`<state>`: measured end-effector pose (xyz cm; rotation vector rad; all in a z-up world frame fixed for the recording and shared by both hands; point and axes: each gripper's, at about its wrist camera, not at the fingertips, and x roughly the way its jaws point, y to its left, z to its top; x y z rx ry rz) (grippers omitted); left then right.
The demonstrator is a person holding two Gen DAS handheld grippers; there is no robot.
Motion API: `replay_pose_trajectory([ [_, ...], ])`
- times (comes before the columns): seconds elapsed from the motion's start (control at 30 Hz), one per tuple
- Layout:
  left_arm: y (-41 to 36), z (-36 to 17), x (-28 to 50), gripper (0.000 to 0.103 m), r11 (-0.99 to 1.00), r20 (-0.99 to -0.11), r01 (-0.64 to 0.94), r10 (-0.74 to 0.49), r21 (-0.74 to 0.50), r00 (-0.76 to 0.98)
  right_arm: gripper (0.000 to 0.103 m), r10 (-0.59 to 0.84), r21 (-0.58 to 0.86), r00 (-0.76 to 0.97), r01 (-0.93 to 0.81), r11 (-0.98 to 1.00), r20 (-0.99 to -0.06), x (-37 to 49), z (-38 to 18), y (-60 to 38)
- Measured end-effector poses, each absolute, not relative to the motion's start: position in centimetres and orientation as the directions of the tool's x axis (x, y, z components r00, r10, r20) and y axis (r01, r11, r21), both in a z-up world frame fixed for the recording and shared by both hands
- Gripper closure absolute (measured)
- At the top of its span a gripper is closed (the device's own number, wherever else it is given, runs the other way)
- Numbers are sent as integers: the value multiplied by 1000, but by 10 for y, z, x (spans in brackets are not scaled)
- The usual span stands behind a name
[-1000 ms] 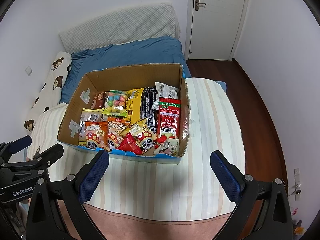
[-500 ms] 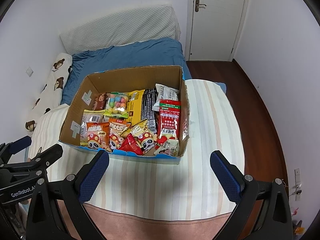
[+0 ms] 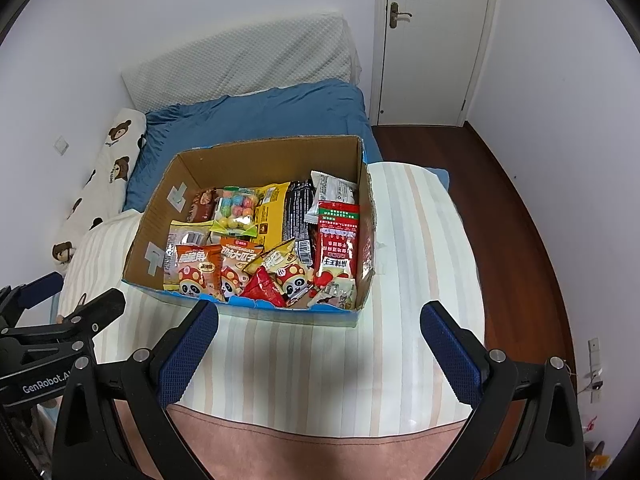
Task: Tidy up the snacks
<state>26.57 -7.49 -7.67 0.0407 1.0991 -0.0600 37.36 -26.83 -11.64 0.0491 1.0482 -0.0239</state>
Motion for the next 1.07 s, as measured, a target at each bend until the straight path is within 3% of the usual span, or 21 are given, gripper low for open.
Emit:
replay_pose_trajectory([
  [1.07,-74,-61,257,0,997,-867,70,-24,12,498,0,23,46,527,31,998,-850,362,-100,-269],
])
